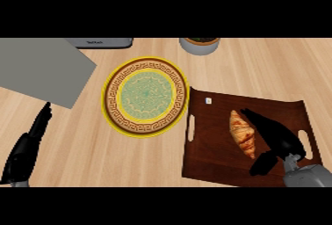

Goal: Pick the croissant from the tray and place it in the plate

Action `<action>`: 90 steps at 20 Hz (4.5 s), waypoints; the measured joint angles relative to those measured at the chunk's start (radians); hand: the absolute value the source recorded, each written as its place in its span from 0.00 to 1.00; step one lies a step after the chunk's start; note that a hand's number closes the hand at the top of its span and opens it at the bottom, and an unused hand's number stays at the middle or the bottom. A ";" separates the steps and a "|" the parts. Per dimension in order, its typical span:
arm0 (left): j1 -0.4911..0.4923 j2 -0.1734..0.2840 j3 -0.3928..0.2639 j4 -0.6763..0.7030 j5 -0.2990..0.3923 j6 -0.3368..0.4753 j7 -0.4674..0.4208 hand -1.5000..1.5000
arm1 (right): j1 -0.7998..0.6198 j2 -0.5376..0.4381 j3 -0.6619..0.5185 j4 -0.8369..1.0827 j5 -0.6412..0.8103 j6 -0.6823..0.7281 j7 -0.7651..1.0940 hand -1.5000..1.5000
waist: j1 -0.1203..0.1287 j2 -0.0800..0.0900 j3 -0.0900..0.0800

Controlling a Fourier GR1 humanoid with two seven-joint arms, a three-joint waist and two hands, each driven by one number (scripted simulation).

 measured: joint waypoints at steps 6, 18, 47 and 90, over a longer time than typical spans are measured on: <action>0.024 -0.013 0.021 -0.029 -0.011 -0.028 0.002 0.50 | 0.010 0.043 -0.026 0.065 0.056 -0.028 -0.087 1.00 | 0.000 -0.001 -0.001; -0.003 -0.045 0.047 -0.009 -0.049 -0.051 -0.003 0.50 | -0.078 0.085 -0.101 0.197 0.148 -0.077 -0.246 1.00 | 0.001 -0.003 -0.003; -0.041 -0.056 0.027 -0.005 -0.068 -0.062 -0.001 0.50 | -0.947 -0.001 -0.339 0.916 0.017 -0.189 -1.141 1.00 | 0.047 0.013 0.001; -0.071 -0.073 0.030 0.005 -0.093 -0.088 0.000 0.50 | -1.045 0.424 0.104 1.056 -0.489 -0.345 -0.670 0.00 | 0.078 0.016 0.000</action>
